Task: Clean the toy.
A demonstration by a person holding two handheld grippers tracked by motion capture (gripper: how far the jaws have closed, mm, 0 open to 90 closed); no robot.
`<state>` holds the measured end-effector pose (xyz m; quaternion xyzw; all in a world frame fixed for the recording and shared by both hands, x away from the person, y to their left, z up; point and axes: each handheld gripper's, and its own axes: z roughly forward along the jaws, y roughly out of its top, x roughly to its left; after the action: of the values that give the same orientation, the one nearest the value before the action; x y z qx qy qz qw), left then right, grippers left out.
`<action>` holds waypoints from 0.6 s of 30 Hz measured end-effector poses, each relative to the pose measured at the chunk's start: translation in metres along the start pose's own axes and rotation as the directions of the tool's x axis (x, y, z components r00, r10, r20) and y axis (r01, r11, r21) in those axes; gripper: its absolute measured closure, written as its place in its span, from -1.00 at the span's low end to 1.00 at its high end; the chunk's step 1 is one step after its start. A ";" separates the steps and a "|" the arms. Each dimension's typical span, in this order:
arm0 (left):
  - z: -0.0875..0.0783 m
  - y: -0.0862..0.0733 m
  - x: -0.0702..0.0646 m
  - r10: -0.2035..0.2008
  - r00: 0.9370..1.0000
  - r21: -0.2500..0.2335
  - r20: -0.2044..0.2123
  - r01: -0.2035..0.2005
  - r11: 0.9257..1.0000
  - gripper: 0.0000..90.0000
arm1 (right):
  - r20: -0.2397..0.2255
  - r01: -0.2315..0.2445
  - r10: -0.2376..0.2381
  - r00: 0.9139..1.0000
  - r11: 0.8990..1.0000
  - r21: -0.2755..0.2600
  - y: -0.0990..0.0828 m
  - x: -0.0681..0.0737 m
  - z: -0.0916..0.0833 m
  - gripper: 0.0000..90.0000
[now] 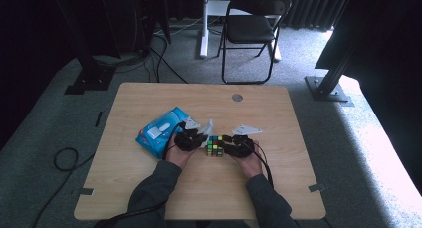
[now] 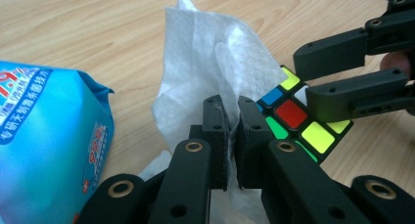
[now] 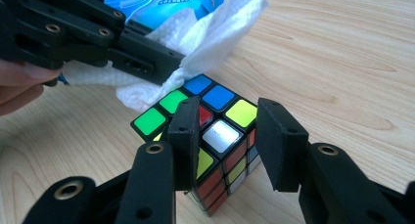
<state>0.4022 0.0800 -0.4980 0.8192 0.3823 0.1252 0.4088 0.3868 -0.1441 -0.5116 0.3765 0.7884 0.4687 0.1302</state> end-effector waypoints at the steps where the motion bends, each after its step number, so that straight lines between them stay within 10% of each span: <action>1: 0.001 0.000 0.000 -0.003 1.000 0.003 -0.001 0.003 1.000 0.88 | 0.000 -0.002 0.002 1.000 1.000 -0.002 0.000 0.000 0.000 0.38; 18: 0.019 -0.016 0.003 -0.030 0.999 0.078 -0.017 0.031 0.996 0.88 | 0.001 -0.027 0.027 1.000 1.000 -0.011 -0.002 0.001 0.000 0.39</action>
<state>0.4057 0.0771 -0.5223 0.8277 0.4026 0.1101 0.3752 0.3856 -0.1442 -0.5130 0.3867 0.7806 0.4746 0.1263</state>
